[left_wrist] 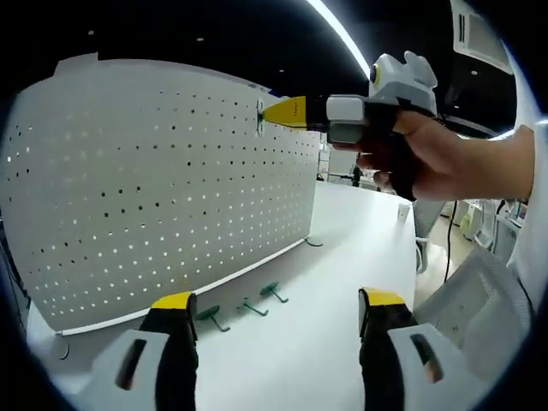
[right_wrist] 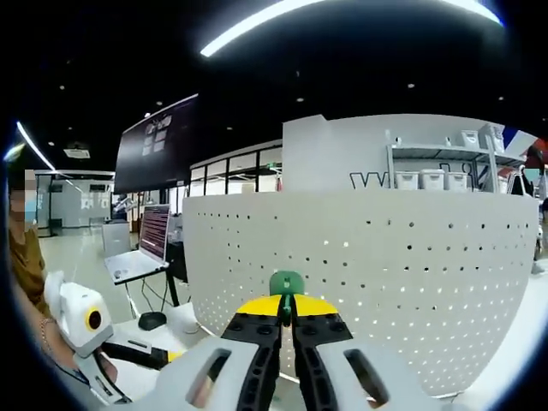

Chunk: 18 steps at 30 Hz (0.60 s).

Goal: Insert the hook assembly into the mounting plate slot until the hook locks in place.

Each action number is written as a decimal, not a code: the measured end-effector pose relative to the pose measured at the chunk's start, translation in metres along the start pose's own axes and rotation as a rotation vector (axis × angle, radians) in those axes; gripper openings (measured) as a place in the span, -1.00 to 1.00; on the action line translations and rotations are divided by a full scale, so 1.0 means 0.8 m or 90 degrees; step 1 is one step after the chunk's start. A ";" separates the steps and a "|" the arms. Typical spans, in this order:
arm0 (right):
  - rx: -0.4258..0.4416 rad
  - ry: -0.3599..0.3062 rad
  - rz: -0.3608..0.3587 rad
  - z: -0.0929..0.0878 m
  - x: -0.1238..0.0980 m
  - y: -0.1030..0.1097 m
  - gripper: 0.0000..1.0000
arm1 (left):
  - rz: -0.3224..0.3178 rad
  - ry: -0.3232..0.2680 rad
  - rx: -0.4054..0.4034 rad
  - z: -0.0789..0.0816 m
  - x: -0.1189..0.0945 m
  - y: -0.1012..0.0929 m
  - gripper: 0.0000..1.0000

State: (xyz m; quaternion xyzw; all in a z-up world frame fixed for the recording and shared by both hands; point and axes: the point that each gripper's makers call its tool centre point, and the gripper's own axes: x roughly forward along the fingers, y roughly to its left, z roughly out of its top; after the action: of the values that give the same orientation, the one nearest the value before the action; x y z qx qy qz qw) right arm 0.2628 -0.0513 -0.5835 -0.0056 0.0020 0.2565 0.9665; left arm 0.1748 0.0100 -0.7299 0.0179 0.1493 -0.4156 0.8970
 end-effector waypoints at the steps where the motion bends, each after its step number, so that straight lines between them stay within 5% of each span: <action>1: 0.001 -0.001 -0.003 0.003 0.003 -0.001 -0.99 | 0.000 0.001 -0.001 -0.001 0.000 0.000 0.58; 18: -0.009 -0.016 -0.026 0.033 0.046 -0.016 -0.99 | 0.026 0.024 -0.022 -0.030 -0.025 0.012 0.58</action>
State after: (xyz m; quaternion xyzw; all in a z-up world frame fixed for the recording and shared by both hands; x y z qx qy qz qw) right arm 0.3012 -0.0438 -0.5571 -0.0095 -0.0124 0.2370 0.9714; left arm 0.1637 0.0347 -0.7479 0.0131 0.1734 -0.3937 0.9026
